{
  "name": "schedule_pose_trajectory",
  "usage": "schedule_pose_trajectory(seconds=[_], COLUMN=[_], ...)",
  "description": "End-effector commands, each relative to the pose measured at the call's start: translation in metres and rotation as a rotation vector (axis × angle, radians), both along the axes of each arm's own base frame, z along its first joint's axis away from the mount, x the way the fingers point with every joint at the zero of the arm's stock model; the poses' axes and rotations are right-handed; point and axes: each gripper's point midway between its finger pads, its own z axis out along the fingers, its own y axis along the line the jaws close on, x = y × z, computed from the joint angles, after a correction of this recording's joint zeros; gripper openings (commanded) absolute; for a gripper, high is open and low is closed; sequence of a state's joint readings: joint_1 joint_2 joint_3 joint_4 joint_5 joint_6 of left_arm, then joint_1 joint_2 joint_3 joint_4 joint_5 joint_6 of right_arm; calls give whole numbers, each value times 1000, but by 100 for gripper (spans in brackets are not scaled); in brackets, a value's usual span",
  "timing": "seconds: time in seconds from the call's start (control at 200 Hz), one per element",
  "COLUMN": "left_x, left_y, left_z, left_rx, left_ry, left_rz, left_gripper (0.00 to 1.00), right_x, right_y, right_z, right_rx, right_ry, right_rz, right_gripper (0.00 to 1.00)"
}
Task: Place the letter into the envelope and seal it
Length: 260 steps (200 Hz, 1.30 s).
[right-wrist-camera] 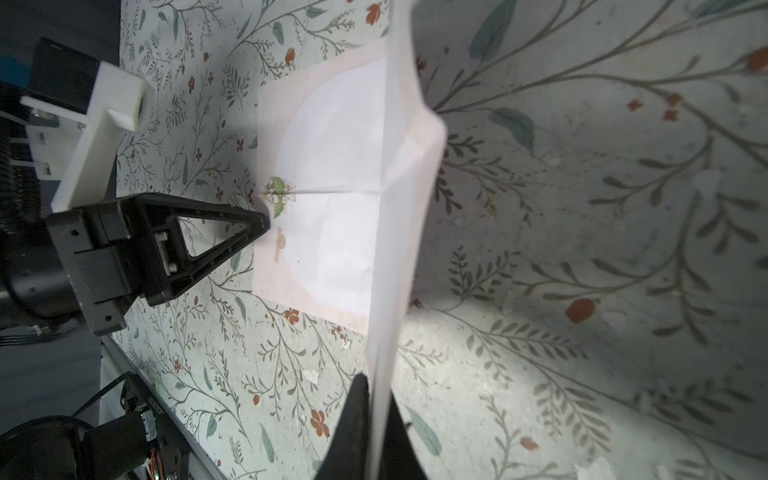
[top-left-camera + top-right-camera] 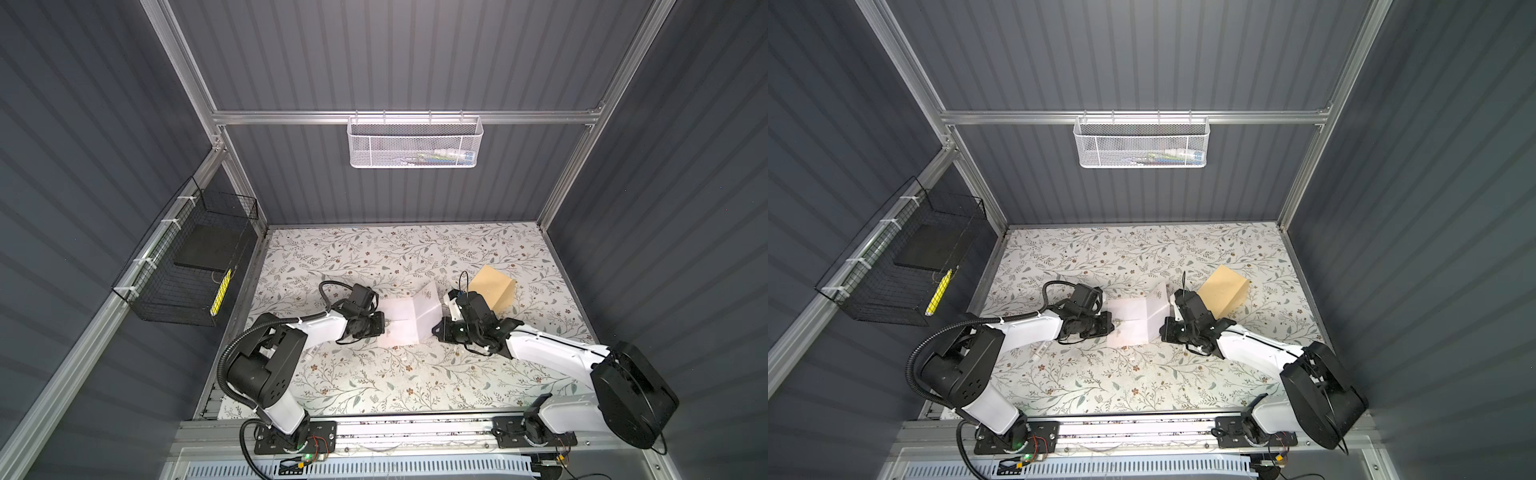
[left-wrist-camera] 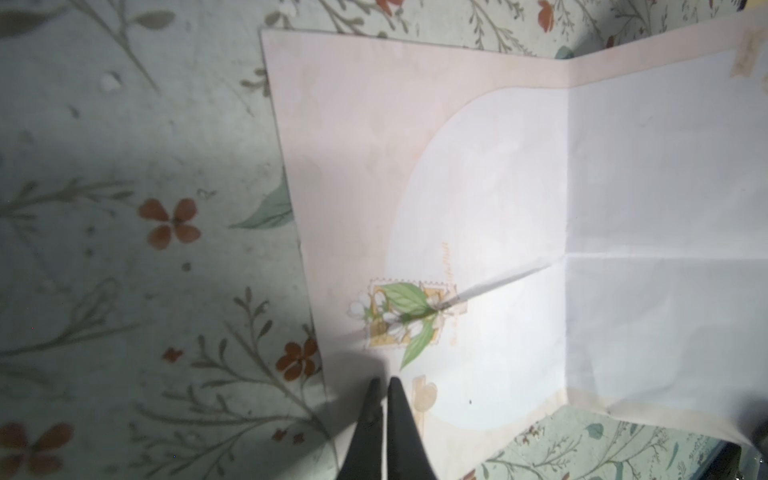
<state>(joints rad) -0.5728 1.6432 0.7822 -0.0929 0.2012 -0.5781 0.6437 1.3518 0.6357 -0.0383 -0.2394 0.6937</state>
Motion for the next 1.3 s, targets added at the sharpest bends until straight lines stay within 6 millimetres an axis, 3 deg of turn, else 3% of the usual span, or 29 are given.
schedule_pose_trajectory(seconds=[0.0, 0.785, 0.991, 1.296], left_x=[-19, -20, -21, -21], left_y=[10, -2, -2, 0], left_z=[-9, 2, 4, 2], left_rx=[61, 3, -4, 6], left_ry=[47, -2, -16, -23], left_rz=[-33, -72, -81, -90], left_gripper=[8, 7, 7, 7], right_x=[-2, -12, -12, -13], right_y=[1, 74, 89, 95], right_z=[7, 10, -2, -16], right_rx=[-55, 8, 52, 75], right_ry=[-20, -17, 13, 44], right_rz=[31, 227, 236, 239], right_gripper=[10, 13, 21, 45])
